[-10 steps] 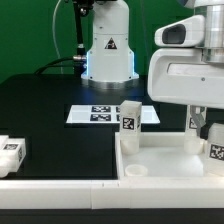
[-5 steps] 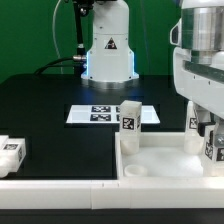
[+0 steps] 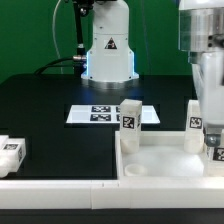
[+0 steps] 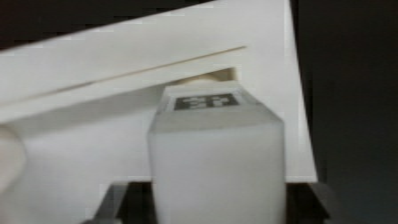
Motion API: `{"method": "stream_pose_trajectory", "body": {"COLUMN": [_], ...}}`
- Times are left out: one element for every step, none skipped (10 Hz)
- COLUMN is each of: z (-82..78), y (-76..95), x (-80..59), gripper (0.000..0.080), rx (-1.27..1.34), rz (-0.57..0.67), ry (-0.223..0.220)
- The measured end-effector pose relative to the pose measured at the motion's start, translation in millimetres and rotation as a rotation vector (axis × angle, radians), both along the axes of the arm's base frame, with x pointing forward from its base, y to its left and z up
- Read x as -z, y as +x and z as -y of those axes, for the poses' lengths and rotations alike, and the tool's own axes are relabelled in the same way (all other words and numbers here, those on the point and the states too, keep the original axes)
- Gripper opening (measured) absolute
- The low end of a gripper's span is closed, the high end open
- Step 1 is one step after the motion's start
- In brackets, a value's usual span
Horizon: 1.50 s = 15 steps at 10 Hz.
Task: Assemble square table
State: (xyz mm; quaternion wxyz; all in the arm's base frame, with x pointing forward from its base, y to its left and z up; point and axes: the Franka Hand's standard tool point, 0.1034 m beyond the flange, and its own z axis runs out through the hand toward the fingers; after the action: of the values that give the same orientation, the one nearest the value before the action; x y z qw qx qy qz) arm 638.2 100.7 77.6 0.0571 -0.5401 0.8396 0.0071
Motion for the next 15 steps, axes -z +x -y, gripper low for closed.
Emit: {"method": "stream_pose_trajectory", "body": {"z": [0.4, 0.8, 1.4, 1.4, 1.1, 2.5, 8.1, 17.0, 27.9, 30.6, 29.0, 29.0, 29.0, 30.1, 39.5], "y": [-1.0, -1.1, -1.5, -1.7, -1.9, -0.6, 3.5, 5.9, 9.3, 11.7, 10.7, 10.5, 10.5, 10.6, 10.9], "x": [0.1, 0.1, 0.0, 0.1, 0.2, -2.2, -17.9, -36.3, -49.4, -53.4, -51.0, -50.5, -50.5, -50.6, -52.9], "gripper": [0.0291, 0.0291, 0.0292, 0.0292, 0.0293, 0.0293, 0.0513, 0.0513, 0.0621, 0.0641, 0.0641, 0.0648, 0.0648, 0.0649, 0.0649], "rx": [0.024, 0.038, 0.052, 0.024, 0.007, -0.021, -0.089, -0.133, -0.155, -0.145, -0.149, -0.149, -0.149, -0.156, -0.242], "rz": [0.006, 0.007, 0.007, 0.009, 0.010, 0.015, 0.038, 0.064, 0.085, 0.095, 0.091, 0.090, 0.090, 0.091, 0.095], "ry": [-0.005, 0.003, 0.002, -0.007, -0.009, -0.011, -0.012, -0.011, -0.012, -0.013, -0.014, -0.015, -0.015, -0.016, -0.029]}}
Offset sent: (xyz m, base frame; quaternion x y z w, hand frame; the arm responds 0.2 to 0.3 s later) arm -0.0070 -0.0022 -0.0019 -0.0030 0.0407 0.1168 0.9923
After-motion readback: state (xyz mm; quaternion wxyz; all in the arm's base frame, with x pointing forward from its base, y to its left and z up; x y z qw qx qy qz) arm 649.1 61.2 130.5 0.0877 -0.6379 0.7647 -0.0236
